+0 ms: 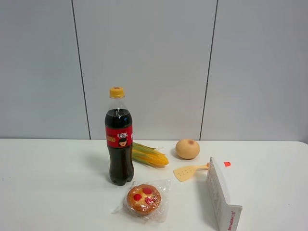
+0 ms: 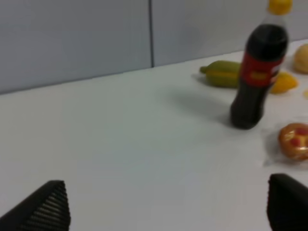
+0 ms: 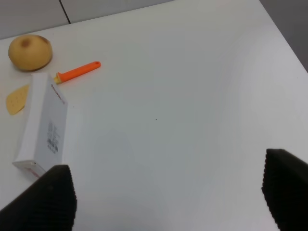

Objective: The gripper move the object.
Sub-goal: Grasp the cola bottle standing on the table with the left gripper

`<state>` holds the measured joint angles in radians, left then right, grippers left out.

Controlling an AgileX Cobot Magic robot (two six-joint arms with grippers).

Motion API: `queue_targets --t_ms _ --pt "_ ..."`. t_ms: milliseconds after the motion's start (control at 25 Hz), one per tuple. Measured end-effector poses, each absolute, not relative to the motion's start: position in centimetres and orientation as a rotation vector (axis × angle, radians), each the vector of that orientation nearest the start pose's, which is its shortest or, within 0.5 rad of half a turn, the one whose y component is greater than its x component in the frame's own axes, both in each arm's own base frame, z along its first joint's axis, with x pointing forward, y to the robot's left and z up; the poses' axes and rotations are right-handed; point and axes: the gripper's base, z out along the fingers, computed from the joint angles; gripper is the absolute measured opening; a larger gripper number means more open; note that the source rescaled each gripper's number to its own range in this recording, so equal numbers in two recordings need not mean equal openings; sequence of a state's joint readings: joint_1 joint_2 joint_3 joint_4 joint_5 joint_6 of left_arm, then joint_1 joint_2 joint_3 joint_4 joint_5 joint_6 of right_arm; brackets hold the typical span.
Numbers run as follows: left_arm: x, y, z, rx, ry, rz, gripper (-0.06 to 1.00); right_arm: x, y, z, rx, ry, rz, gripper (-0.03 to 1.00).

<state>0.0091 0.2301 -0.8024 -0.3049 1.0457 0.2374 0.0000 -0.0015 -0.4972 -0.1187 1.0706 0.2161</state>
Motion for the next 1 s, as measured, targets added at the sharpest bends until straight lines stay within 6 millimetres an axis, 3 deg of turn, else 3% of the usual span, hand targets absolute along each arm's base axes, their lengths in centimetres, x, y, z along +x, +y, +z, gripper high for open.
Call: queue_targets --t_ms 200,480,800,840,880,1000 --pt "2.5 -4.3 38.2 0.456 1.792 -0.361 0.56 -0.6 -0.9 27.6 0.227 2.037 -0.008 1.0" --pt "6.1 -4.9 40.1 0.575 1.649 -0.356 0.56 -0.6 -0.9 27.6 0.227 2.037 -0.008 1.0" --pt "13.6 -4.9 40.5 0.565 1.813 -0.412 0.56 -0.6 -0.9 27.6 0.227 2.037 -0.008 1.0" --pt "14.6 -4.9 40.3 0.561 1.84 -0.422 0.56 -0.6 -0.9 27.6 0.227 2.037 -0.008 1.0" --pt "16.9 -4.8 39.5 0.551 1.906 -0.45 0.56 -0.6 -0.9 27.6 0.227 2.037 -0.008 1.0" --pt "19.4 -4.9 37.7 0.545 2.011 -0.493 0.56 -0.6 -0.9 27.6 0.227 2.037 -0.008 1.0"
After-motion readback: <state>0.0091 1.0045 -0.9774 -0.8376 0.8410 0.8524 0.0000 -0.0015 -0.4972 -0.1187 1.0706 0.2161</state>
